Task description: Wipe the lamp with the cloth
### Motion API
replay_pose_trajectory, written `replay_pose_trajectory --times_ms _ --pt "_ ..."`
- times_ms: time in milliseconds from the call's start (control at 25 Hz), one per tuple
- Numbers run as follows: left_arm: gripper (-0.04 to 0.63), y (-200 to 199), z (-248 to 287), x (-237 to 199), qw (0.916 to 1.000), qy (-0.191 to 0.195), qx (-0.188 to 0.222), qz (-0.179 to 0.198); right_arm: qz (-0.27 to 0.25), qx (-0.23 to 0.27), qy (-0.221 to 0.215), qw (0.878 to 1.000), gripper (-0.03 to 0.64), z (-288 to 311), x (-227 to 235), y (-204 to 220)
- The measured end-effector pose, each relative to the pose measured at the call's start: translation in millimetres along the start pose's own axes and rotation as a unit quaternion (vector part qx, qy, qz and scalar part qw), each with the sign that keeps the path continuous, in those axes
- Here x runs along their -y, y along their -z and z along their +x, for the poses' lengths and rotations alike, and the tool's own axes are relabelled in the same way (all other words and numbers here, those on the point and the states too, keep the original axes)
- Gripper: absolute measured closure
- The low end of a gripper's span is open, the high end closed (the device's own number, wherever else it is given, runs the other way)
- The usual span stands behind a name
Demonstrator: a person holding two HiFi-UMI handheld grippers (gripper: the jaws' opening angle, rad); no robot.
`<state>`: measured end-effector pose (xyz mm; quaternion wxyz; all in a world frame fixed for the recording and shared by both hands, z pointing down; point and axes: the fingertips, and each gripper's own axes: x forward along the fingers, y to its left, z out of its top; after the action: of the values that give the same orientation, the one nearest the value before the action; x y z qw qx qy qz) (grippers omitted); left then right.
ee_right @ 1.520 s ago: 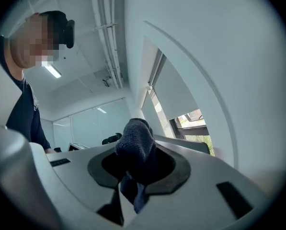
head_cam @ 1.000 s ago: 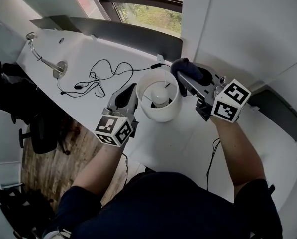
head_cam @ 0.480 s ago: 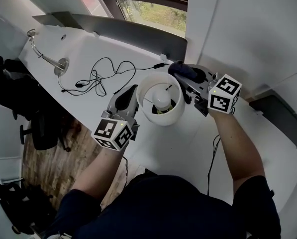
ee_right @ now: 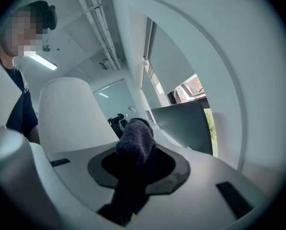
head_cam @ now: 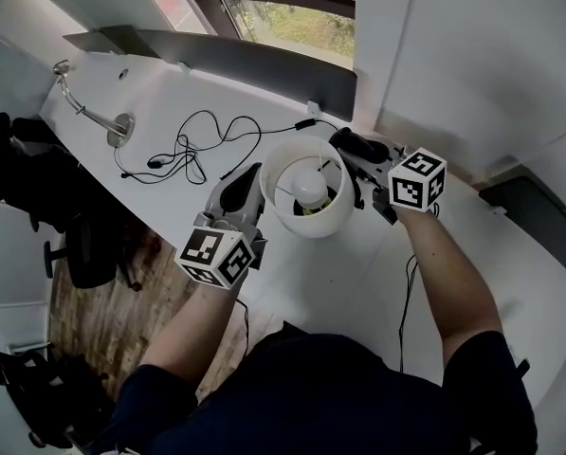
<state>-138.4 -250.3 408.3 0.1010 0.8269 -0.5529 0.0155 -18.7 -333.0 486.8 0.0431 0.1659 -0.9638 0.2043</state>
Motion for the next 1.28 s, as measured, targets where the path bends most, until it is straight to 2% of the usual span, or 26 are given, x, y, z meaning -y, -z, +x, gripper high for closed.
replay_pose_trajectory --times_ms 280,520,880,1280 --pt "0.589 0 -11 6 1.0000 0.008 -0.003 0.000 -0.022 -0.046 0.076 0.996 0.509 -21 13 26" --pt "0.589 0 -30 16 0.9996 0.027 -0.005 -0.002 -0.027 -0.048 0.111 0.992 0.509 -58 -2 29" --pt "0.589 2 -54 37 0.9974 0.071 -0.013 0.005 -0.039 -0.024 0.141 0.989 0.509 -100 -56 10" --pt "0.589 3 -94 73 0.9911 0.132 -0.016 0.007 -0.052 -0.018 0.140 0.989 0.509 -98 -141 8"
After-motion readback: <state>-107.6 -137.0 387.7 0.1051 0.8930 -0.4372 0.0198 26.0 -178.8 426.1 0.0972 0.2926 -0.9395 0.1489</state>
